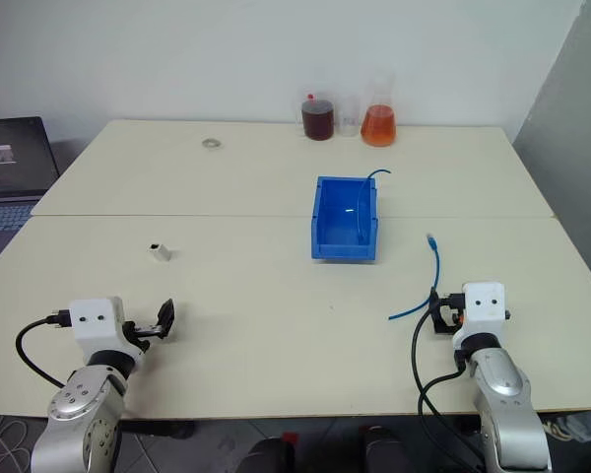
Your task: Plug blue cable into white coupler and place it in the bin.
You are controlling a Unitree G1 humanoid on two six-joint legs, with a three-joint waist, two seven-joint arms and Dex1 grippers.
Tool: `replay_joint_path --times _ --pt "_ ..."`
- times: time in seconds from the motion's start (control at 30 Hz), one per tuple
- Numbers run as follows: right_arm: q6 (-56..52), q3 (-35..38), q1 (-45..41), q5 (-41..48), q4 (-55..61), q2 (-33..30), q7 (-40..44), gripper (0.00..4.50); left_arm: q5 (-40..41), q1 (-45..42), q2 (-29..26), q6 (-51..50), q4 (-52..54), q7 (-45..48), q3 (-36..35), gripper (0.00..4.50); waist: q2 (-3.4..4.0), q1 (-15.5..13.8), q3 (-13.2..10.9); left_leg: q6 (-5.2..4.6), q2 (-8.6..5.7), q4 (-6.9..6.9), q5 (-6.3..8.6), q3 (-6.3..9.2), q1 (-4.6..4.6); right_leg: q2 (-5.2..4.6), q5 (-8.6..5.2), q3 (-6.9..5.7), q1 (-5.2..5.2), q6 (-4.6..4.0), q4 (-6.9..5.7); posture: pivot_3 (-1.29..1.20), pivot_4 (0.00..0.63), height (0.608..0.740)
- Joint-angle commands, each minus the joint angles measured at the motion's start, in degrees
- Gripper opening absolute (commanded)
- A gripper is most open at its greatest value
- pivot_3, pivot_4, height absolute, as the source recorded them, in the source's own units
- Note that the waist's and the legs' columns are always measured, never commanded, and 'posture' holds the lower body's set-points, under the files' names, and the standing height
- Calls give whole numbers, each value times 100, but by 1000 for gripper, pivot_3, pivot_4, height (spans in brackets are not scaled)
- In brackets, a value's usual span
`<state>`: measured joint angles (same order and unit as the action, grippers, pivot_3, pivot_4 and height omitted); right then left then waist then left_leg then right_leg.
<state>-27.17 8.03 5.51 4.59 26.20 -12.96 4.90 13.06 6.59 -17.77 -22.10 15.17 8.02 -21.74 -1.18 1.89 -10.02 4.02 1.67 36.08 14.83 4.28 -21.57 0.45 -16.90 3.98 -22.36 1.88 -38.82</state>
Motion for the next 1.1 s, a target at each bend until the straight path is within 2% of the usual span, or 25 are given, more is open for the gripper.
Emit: replay_joint_path --times 0.03,0.43,1.1 --pt "106 73 -56 -70 84 3 -69 4484 -42 -119 -32 138 14 -1 15 4500 -1 0 -1 0 0 0 0 0 0 0 0 0 0 0 0 0 150 740" --pt "12 63 -104 -96 153 29 -119 4484 -59 -11 140 131 192 -67 70 4500 -6 1 -3 0 0 0 0 1 -1 -1 0 1 0 0 -1 0 150 740" --pt "-22 91 23 -152 296 65 -189 4484 -48 -126 -130 45 236 384 357 4500 -7 2 -4 0 -1 1 0 2 -1 -1 0 -1 0 -1 -2 0 150 740"
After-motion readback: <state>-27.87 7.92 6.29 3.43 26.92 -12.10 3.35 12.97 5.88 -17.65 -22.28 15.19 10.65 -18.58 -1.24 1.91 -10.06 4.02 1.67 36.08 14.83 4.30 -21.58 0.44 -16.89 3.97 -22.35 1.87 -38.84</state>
